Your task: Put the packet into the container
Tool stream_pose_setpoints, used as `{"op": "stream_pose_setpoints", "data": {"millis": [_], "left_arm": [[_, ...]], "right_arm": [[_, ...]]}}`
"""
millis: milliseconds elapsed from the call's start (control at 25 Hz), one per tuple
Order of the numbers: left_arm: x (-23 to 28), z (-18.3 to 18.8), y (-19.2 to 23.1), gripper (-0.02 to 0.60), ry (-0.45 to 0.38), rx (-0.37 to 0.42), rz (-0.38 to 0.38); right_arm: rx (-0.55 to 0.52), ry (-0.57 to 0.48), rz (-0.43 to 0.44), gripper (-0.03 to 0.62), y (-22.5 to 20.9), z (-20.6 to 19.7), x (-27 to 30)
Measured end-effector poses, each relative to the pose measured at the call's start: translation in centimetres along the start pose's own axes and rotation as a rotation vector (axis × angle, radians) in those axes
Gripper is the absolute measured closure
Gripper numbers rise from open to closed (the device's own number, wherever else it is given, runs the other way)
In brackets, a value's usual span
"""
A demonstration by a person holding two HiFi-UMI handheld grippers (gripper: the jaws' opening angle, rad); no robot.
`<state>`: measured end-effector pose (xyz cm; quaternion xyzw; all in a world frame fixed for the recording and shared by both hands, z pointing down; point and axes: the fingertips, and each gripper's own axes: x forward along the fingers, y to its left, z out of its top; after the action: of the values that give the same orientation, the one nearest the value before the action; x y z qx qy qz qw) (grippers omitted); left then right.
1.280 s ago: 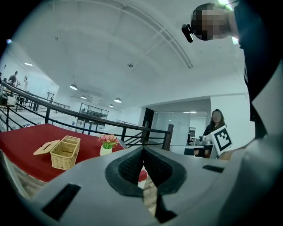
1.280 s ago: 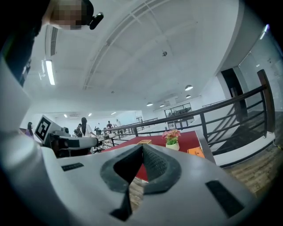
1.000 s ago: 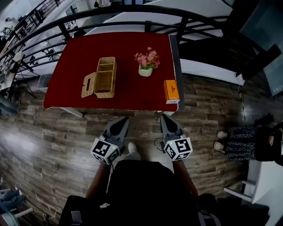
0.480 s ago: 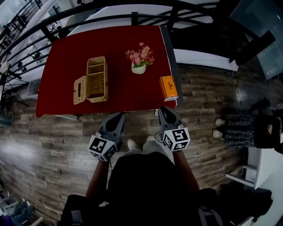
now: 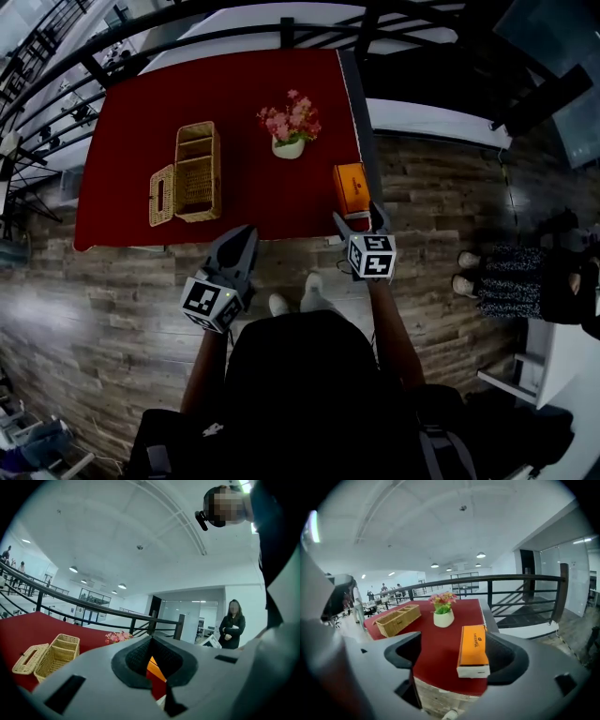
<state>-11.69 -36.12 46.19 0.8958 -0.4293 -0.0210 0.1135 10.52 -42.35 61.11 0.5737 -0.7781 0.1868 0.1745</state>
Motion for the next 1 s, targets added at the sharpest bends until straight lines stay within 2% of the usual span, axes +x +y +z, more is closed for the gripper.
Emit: {"op": "stream_pose_setpoints", "data": {"millis": [200,400,680,760,800,880,1000], "left_arm": [[0.7,0.1,0.7,0.572,0.000,0.022,0.023],[1.4,0.0,0.9,0.572,0.010,0.029,0.025],[2.2,0.3,1.2,0.572,0.016,0.037,0.023],[2.3,0.3,1.1,0.572,0.013,0.026,0.008],[2.3,0.4,1.1,0.572,0.010,0.021,-0.003],[2.5,0.4,1.1,0.572,0.006,0.018,-0.017],[2.7,0.3,1.1,0.571,0.013,0.016,-0.030]], "right_arm": [[-0.015,0.140,-0.086,0.147,-4.3,-3.8,4.2],[0.016,0.247,-0.097,0.131,-5.8,-7.4,6.7],[0.017,0.375,-0.094,0.134,-6.6,-10.2,8.3],[0.005,0.382,-0.091,0.140,-6.7,-10.1,8.1],[-0.005,0.380,-0.085,0.181,-6.6,-9.9,8.0],[-0.038,0.372,-0.070,0.219,-6.4,-9.2,7.8],[-0.090,0.331,-0.032,0.232,-5.7,-7.7,7.3]]}}
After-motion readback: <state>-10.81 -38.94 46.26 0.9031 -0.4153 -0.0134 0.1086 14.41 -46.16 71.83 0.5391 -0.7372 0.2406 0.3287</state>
